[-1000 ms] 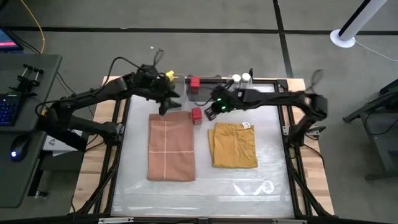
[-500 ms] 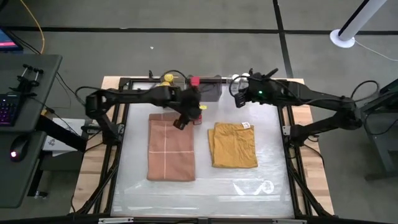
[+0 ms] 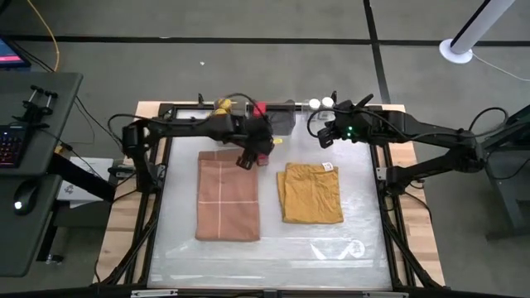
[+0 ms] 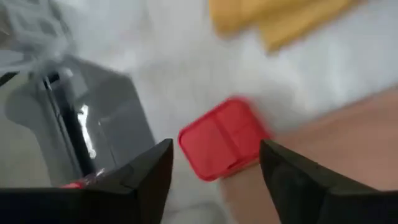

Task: Sort spices by type
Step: Put the red seasoning can into the black transparent bin

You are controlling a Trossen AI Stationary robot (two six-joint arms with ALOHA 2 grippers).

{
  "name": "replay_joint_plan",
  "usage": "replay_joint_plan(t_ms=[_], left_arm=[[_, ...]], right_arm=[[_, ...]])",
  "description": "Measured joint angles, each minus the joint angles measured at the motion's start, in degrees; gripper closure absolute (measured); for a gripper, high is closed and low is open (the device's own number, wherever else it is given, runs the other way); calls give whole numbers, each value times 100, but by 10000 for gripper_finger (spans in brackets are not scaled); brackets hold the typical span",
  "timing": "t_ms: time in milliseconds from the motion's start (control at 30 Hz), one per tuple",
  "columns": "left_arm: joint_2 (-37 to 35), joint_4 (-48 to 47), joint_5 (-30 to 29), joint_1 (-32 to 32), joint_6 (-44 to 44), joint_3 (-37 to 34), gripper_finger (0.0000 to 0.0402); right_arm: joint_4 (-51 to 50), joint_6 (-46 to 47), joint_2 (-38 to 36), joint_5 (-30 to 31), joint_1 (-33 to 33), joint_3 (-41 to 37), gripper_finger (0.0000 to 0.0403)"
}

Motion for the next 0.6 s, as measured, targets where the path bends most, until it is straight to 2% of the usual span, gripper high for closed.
replay_joint_plan(t_ms=[100,233,400,467,600], left_arm=[[-203,-19,697,176,-344,20,236],[-116,-325,665,434,-363,-226,373],[-51,-90,746,497,-421,-358,398],[2,178,960,500,-393,-367,399],[125,466,1068,504,79,-372,401]], right_arm=[[-156,-20,0,-2,0,0,403],[-256,-30,0,-2,0,0,403],[-252,-34,0,-2,-2,0,403],[-244,-34,0,-2,-10,0,403],[-239,-34,0,0,-17,0,403]])
